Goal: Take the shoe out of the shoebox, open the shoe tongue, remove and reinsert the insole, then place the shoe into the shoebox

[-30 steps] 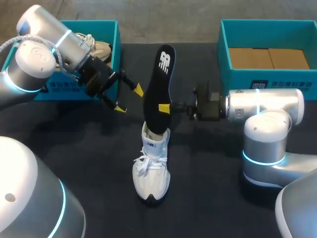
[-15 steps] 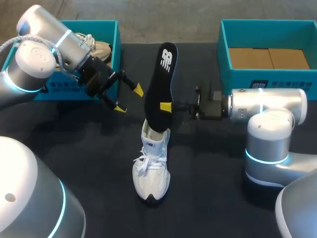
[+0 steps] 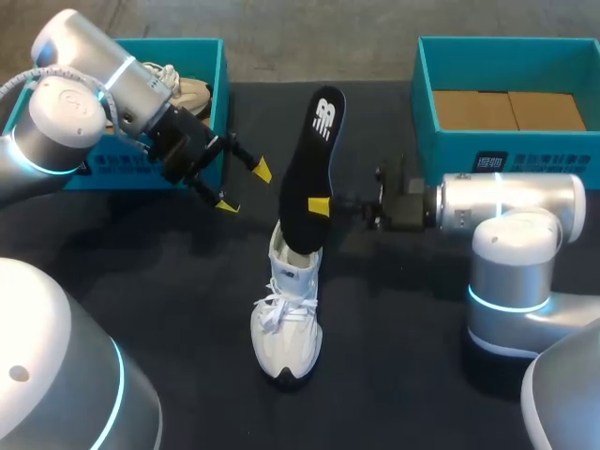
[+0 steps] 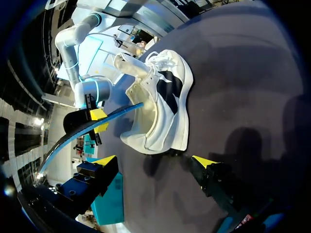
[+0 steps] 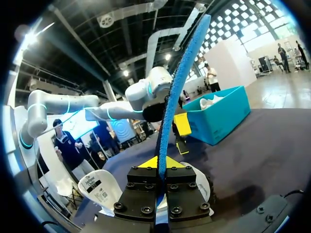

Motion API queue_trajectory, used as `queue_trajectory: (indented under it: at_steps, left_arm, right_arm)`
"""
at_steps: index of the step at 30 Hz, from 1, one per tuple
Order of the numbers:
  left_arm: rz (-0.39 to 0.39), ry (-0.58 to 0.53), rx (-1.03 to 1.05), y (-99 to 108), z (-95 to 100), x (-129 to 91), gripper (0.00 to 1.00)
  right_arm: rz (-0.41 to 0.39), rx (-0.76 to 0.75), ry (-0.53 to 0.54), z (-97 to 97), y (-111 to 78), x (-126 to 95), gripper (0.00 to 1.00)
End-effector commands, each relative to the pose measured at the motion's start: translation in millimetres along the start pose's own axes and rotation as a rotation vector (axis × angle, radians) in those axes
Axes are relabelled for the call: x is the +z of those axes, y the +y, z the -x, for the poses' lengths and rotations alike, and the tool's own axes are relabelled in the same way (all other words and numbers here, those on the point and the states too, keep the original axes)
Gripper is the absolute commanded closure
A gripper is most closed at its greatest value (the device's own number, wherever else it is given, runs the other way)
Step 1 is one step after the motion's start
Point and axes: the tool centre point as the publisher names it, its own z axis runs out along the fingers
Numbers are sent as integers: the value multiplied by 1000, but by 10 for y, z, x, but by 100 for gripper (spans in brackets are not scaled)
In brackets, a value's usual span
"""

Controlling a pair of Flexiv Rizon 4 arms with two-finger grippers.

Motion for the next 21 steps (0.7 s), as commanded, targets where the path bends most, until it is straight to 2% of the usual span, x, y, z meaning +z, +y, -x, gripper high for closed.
queue_trajectory:
  at_steps: [1, 21]
  left_arm:
    - [0, 3, 0, 1, 4, 1, 0]
    - [0, 3, 0, 1, 4, 1, 0]
  right_arm:
    - [5, -1, -6, -30, -29, 27, 100]
    - [-2, -33, 3, -54, 166, 82, 100]
